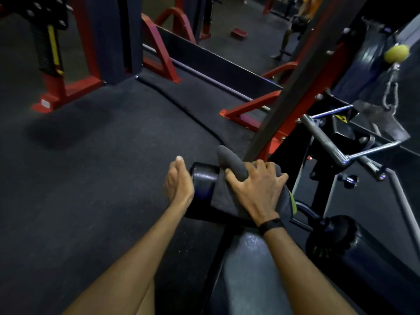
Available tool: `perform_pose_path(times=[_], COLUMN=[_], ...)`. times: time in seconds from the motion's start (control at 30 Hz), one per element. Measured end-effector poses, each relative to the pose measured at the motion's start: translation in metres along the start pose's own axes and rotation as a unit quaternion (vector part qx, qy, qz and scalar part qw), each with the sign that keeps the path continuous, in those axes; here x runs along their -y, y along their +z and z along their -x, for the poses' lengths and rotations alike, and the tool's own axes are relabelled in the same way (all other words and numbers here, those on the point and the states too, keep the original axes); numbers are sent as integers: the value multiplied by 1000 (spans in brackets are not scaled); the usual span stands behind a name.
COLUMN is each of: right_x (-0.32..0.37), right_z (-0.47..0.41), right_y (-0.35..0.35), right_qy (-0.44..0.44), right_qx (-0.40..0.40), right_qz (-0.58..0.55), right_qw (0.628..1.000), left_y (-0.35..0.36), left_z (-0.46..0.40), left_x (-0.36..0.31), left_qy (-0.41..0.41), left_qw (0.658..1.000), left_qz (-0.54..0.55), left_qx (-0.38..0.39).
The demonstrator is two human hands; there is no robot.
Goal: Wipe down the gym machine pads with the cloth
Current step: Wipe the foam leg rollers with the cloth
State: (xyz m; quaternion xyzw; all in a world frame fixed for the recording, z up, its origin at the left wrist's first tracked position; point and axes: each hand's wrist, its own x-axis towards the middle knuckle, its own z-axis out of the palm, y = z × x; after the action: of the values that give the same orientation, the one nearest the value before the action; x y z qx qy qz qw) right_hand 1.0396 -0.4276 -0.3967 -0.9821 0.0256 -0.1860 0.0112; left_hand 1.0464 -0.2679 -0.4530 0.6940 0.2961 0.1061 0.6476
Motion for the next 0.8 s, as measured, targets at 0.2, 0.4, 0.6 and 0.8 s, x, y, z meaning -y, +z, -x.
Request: perform_pose_path(times=[0.2, 0.4, 0.6, 0.8], right_x=[78, 56, -28, -24], right_z=[-17, -30, -39, 11], right_y=[12, 9, -3, -2], right_qy=[-81, -134, -21, -7], right_qx=[74, 101, 118, -16], right_qz=[12, -28, -38, -28], right_qw=[994, 985, 992, 999], left_y=[7, -3, -3, 12], left_z=[-8, -6, 6, 10], left_x=[18, 11, -1, -23], left_qy=[-72, -74, -41, -64], left_qw=[995, 989, 998, 995], left_qz=[-44, -84, -30, -50], left_qx=[57, 99, 48, 52])
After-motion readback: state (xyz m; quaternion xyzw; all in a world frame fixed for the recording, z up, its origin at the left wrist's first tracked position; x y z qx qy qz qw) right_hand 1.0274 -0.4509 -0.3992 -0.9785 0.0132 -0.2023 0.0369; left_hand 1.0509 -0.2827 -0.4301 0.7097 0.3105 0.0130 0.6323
